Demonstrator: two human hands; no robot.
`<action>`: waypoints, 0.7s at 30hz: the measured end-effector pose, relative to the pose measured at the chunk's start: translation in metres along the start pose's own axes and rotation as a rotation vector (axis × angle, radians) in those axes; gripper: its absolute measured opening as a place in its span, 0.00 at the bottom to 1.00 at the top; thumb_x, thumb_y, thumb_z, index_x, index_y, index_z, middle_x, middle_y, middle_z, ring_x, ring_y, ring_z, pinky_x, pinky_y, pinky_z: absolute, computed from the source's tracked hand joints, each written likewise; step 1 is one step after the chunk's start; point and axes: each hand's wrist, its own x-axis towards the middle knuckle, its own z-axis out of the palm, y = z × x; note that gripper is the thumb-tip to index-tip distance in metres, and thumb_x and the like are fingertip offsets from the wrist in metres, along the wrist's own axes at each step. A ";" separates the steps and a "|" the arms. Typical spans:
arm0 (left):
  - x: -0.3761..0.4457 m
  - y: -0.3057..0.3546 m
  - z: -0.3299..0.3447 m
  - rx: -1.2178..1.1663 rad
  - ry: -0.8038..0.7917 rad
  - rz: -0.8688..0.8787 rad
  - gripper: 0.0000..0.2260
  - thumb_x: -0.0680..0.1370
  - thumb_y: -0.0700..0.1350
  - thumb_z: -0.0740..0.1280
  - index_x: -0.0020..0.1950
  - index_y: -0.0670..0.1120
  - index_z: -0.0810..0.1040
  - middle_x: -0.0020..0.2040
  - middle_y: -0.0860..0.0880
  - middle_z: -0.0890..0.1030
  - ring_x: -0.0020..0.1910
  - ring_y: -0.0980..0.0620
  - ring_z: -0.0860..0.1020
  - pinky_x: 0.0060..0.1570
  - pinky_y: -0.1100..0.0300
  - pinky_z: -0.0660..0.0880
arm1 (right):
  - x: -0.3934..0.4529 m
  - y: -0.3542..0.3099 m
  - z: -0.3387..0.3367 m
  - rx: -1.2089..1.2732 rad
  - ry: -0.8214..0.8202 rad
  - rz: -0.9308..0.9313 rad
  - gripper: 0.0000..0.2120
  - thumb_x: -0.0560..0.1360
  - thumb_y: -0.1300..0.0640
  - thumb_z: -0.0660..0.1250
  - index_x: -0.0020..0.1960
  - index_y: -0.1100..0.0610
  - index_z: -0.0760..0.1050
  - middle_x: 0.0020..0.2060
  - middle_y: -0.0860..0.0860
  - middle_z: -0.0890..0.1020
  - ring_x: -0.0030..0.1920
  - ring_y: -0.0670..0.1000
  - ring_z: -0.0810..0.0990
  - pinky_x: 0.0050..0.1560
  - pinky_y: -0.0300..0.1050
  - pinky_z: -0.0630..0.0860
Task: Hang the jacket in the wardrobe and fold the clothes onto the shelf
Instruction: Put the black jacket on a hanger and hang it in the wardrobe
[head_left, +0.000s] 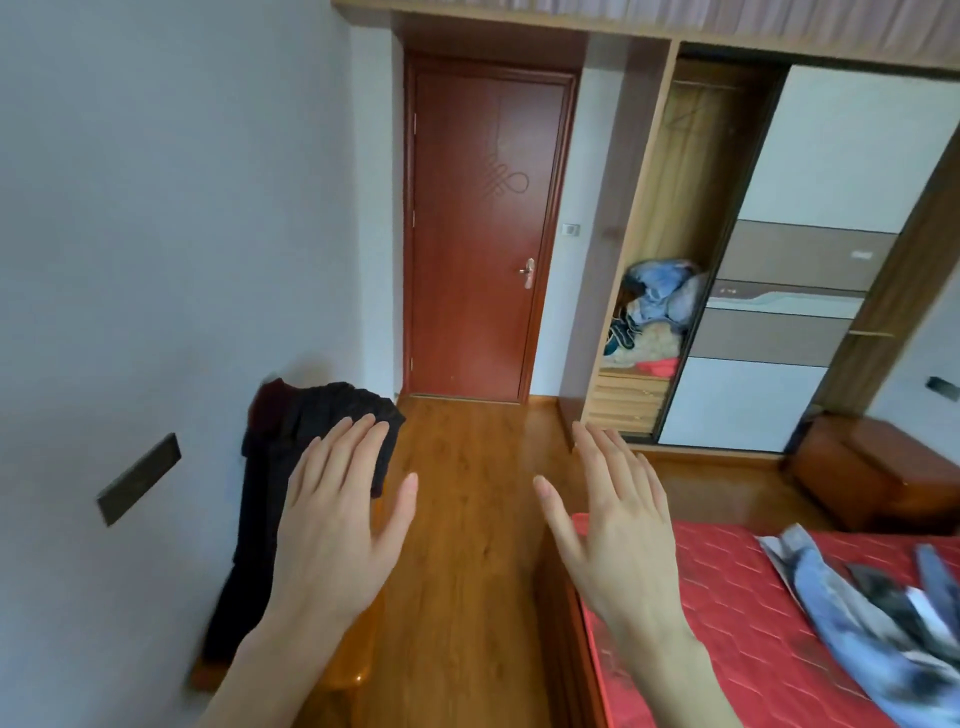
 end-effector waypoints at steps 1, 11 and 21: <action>0.010 0.000 0.012 -0.013 -0.006 0.018 0.27 0.83 0.60 0.55 0.75 0.44 0.73 0.74 0.46 0.75 0.77 0.46 0.69 0.77 0.43 0.65 | 0.007 0.008 0.005 -0.013 -0.002 0.017 0.31 0.84 0.35 0.55 0.79 0.53 0.68 0.75 0.51 0.74 0.78 0.52 0.68 0.79 0.55 0.64; 0.118 0.001 0.135 -0.084 -0.043 0.116 0.27 0.83 0.59 0.56 0.75 0.45 0.73 0.74 0.47 0.75 0.77 0.47 0.69 0.77 0.47 0.63 | 0.092 0.075 0.080 -0.066 0.039 0.114 0.32 0.84 0.34 0.53 0.79 0.53 0.68 0.76 0.51 0.74 0.78 0.53 0.69 0.78 0.57 0.65; 0.254 0.000 0.282 -0.061 -0.088 0.087 0.27 0.83 0.62 0.55 0.76 0.48 0.73 0.75 0.48 0.75 0.77 0.47 0.69 0.75 0.42 0.67 | 0.220 0.156 0.208 0.001 -0.002 0.097 0.32 0.84 0.33 0.53 0.79 0.52 0.68 0.76 0.50 0.74 0.79 0.52 0.67 0.79 0.56 0.64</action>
